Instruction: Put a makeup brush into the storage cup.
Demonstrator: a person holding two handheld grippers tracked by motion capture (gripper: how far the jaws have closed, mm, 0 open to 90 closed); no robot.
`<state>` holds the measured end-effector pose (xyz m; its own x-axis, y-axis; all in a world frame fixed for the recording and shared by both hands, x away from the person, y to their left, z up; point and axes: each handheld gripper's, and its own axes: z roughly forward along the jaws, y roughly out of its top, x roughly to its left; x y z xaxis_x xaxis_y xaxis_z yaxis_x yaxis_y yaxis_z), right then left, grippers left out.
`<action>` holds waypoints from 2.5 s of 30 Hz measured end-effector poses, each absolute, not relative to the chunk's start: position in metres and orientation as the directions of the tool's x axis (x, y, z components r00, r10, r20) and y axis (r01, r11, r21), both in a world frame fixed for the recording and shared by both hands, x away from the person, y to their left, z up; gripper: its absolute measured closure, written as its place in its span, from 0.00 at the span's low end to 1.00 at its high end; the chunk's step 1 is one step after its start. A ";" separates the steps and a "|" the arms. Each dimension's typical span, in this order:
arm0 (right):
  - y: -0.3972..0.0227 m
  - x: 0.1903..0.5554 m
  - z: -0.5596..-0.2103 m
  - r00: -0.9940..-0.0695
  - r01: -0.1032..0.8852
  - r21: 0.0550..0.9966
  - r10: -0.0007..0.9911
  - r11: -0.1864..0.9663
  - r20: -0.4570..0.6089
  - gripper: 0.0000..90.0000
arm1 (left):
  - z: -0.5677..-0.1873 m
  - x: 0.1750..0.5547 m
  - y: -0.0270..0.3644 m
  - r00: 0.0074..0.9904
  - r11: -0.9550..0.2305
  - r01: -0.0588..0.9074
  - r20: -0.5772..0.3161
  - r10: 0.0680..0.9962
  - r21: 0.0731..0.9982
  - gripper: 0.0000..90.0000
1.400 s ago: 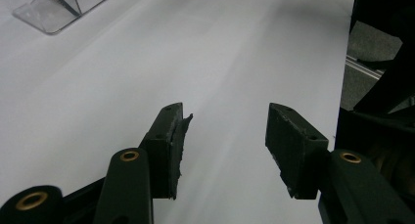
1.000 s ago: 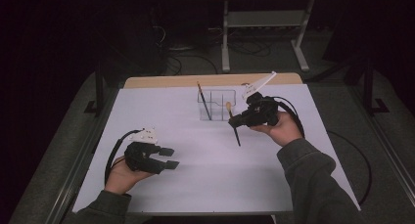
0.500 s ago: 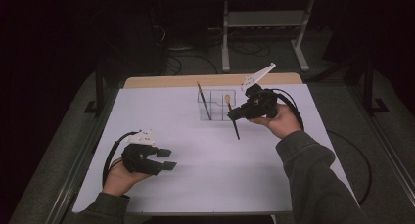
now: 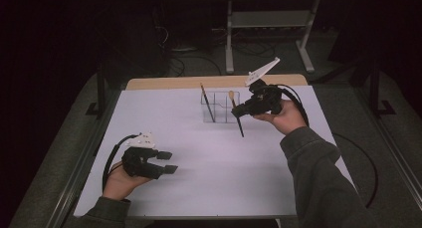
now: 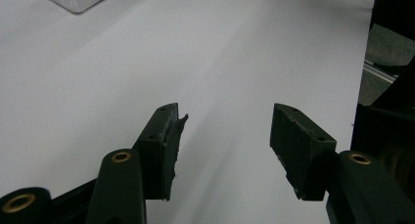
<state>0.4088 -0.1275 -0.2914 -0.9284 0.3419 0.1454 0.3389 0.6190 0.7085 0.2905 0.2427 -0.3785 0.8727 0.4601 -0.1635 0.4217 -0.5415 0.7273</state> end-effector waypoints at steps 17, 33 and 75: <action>-0.122 0.431 -0.273 -0.924 0.346 0.702 0.356 0.622 0.139 0.92 | -0.377 0.290 0.247 0.874 -0.532 0.413 -0.157 0.461 0.739 0.48; -0.111 0.461 -0.258 -0.922 0.337 0.712 0.371 0.616 0.116 0.92 | -0.377 0.289 0.250 0.873 -0.528 0.415 -0.161 0.460 0.741 0.47; -0.086 0.505 -0.242 -0.904 0.365 0.707 0.413 0.606 0.113 0.92 | -0.376 0.290 0.254 0.878 -0.519 0.407 -0.164 0.450 0.752 0.38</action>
<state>0.5052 -0.0858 -0.2424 -0.9037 0.4129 0.1131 0.3653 0.6060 0.7066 0.2896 0.2542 -0.3759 0.8776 0.4504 -0.1643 0.4071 -0.5190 0.7516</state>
